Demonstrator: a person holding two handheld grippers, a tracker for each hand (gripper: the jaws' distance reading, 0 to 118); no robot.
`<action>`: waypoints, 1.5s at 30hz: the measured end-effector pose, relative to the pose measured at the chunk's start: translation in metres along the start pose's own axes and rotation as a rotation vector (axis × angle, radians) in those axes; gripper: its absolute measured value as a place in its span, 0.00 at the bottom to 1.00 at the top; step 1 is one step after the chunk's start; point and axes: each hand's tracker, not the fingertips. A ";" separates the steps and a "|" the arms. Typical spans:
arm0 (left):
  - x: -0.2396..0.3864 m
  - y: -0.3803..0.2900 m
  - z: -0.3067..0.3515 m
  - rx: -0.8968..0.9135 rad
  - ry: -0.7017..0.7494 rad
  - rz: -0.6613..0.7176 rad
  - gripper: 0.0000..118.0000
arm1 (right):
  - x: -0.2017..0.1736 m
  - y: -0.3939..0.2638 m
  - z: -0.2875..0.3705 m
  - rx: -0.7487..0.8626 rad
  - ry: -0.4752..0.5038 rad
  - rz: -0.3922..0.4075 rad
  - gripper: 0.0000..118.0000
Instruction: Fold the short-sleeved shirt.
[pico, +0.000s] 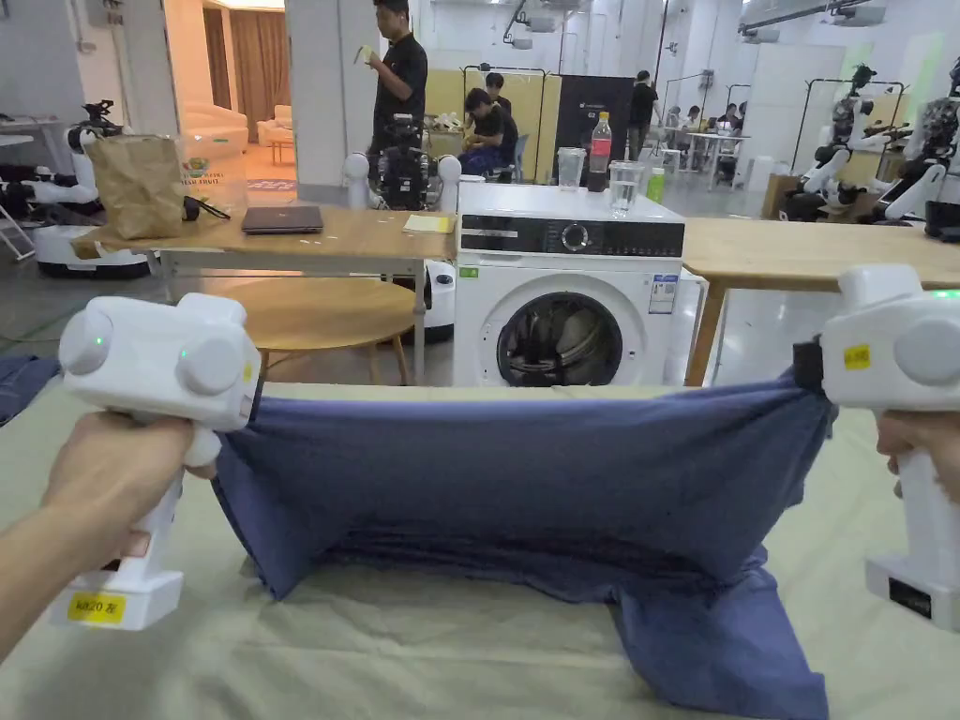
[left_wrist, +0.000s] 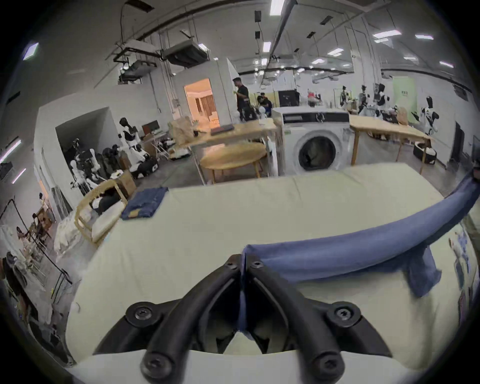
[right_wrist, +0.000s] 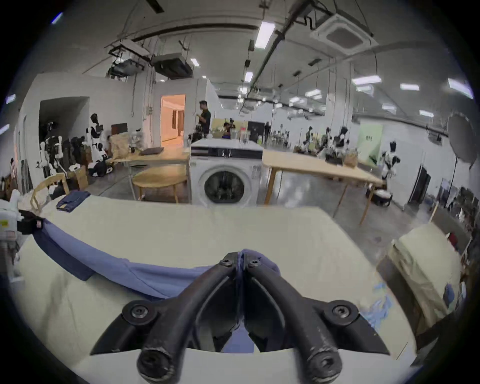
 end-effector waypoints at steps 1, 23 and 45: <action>0.000 -0.017 0.005 -0.007 -0.013 -0.012 0.00 | 0.003 -0.018 0.004 -0.016 -0.010 -0.009 0.01; -0.031 -0.335 0.176 -0.128 -0.152 -0.012 0.00 | 0.041 -0.324 0.222 -0.196 0.085 0.007 0.01; -0.043 -0.393 0.216 -0.218 -0.191 0.065 0.50 | 0.056 -0.378 0.265 -0.285 0.082 -0.079 0.89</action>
